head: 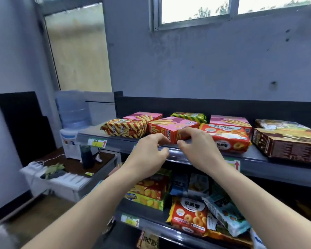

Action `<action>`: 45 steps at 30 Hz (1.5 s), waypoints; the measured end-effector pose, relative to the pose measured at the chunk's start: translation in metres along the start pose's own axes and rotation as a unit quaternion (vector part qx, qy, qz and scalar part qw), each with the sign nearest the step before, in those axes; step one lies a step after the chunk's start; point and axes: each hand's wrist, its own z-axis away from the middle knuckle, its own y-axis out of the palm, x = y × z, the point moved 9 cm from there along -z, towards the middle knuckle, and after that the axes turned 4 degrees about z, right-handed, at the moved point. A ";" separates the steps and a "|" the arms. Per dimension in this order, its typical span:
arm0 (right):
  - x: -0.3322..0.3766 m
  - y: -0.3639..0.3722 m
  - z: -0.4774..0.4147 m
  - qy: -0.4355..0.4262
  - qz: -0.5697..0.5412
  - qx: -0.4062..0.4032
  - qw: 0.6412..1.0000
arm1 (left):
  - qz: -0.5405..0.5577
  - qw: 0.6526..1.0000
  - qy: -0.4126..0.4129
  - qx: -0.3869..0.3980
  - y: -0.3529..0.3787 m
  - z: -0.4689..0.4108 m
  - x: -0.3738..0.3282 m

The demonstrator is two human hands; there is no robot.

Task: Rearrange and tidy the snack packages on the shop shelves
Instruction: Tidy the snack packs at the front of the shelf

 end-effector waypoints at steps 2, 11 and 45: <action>0.001 0.002 -0.001 -0.007 -0.008 0.003 1.000 | -0.005 1.000 -0.012 -0.009 -0.003 0.000 0.002; -0.034 -0.010 0.016 0.019 -0.011 0.004 1.000 | -0.012 1.000 0.000 -0.002 0.007 -0.003 -0.006; -0.147 0.031 0.158 0.271 0.076 0.123 0.952 | 0.060 0.965 0.039 0.251 0.190 0.052 0.003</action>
